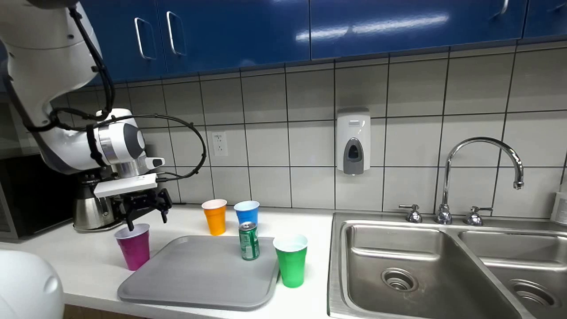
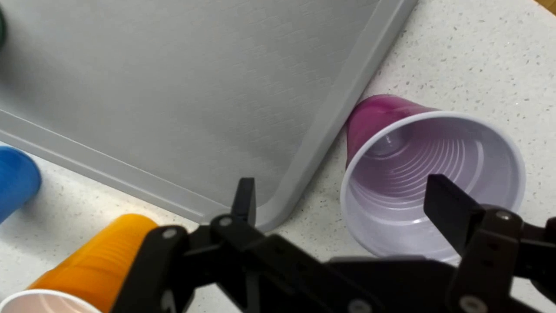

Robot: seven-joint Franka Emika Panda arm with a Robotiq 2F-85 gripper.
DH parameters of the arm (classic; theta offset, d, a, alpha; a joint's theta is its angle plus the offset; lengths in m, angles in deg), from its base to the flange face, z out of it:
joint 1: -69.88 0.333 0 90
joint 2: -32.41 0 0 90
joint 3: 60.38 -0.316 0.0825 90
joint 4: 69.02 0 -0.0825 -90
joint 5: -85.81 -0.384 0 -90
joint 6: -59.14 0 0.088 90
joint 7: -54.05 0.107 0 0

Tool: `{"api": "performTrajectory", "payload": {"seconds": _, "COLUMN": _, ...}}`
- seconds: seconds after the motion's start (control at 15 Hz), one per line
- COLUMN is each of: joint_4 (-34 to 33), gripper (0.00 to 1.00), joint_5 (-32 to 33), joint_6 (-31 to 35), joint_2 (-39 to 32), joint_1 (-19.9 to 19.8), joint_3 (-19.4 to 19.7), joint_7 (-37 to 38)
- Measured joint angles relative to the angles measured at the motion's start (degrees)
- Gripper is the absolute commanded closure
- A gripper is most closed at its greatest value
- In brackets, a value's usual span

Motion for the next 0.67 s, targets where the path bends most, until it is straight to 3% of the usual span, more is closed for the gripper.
{"api": "performTrajectory", "payload": {"seconds": 0.33, "joint_4": -1.75, "gripper": 0.00, "joint_5": 0.08, "joint_6": 0.00, "joint_2": -2.47, "joint_1": 1.56, "joint_3": 0.11, "joint_7": 0.19}}
{"api": "performTrajectory", "payload": {"seconds": 0.4, "joint_4": -2.00, "gripper": 0.25, "joint_5": 0.08, "joint_6": 0.00, "joint_2": -2.87, "joint_1": 1.78, "joint_3": 0.14, "joint_7": 0.19}}
{"api": "performTrajectory", "payload": {"seconds": 0.47, "joint_4": -2.21, "gripper": 0.26, "joint_5": 0.09, "joint_6": 0.00, "joint_2": -3.24, "joint_1": 1.99, "joint_3": 0.17, "joint_7": 0.20}}
{"api": "performTrajectory", "payload": {"seconds": 0.67, "joint_4": -2.47, "gripper": 0.51, "joint_5": 0.33, "joint_6": 0.00, "joint_2": -3.98, "joint_1": 2.55, "joint_3": 0.50, "joint_7": 0.20}}
